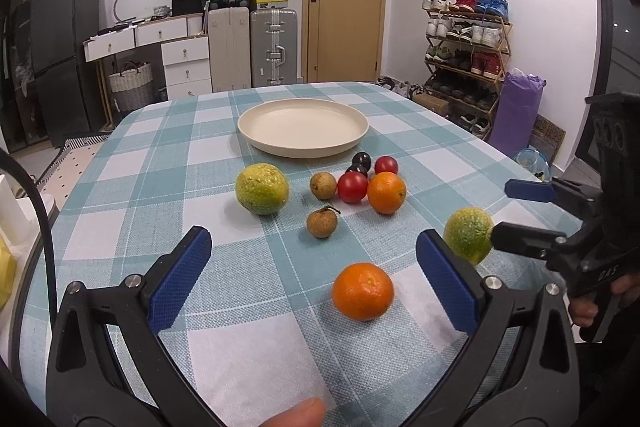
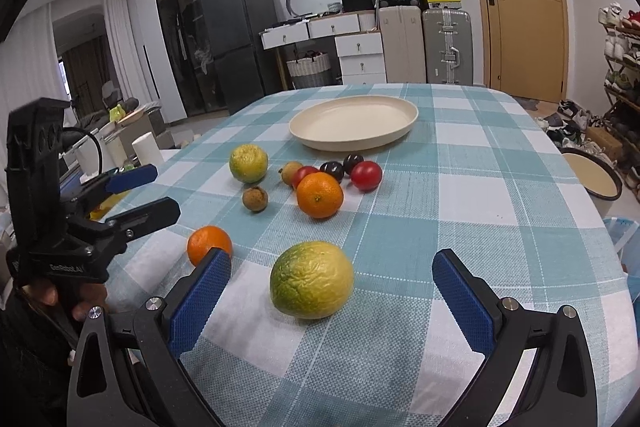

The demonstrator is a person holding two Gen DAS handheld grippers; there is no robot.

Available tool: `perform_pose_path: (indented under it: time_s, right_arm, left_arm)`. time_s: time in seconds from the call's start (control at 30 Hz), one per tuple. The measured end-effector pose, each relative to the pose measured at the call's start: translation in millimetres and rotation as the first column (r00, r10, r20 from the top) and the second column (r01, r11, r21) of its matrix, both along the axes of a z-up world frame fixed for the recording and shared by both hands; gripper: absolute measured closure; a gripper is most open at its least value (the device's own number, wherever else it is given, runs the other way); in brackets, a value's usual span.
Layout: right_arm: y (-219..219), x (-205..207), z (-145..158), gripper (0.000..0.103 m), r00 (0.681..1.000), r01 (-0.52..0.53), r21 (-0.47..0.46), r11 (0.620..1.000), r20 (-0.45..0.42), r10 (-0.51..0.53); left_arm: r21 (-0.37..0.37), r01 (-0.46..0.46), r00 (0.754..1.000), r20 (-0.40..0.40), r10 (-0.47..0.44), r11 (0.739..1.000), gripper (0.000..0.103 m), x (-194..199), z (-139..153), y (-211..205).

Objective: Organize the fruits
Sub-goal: 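Grasp the mandarin with the left tool while the right tool grasps the green citrus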

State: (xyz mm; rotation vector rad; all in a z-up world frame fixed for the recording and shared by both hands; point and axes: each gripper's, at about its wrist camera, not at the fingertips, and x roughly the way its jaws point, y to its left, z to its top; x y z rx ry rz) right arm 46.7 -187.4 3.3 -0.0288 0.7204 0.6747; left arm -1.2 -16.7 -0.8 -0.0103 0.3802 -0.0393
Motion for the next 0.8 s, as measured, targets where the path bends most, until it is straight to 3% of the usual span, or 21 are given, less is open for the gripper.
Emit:
perform_pose_path:
  time_s: [0.1,0.2,0.3,0.43,0.8]
  right_arm:
    - [1,4,-6,0.000,0.999,-0.010,0.007,1.000,-0.049,0.010]
    - [1,8,-10,0.001,0.997,-0.011,0.011,1.000,-0.083,0.011]
    - [3,9,-11,0.013,0.995,-0.020,0.010,1.000,-0.102,0.021]
    - [9,9,-15,0.019,0.991,-0.041,0.004,0.999,-0.128,0.041]
    - [24,12,-23,0.040,0.984,-0.060,-0.009,0.998,-0.171,0.058]
  left_arm:
    - [0.025,0.011,1.000,0.008,-0.012,1.000,0.001,-2,1,-6]
    - [0.029,0.028,0.999,-0.034,-0.027,0.999,0.001,-1,-2,-9]
    - [0.029,0.056,0.994,-0.091,-0.053,0.998,0.001,4,-7,-12]
    - [0.020,0.081,0.986,-0.148,-0.077,0.997,0.002,11,-15,-16]
    - [0.002,0.131,0.945,-0.304,-0.124,0.991,0.024,28,-33,-17]
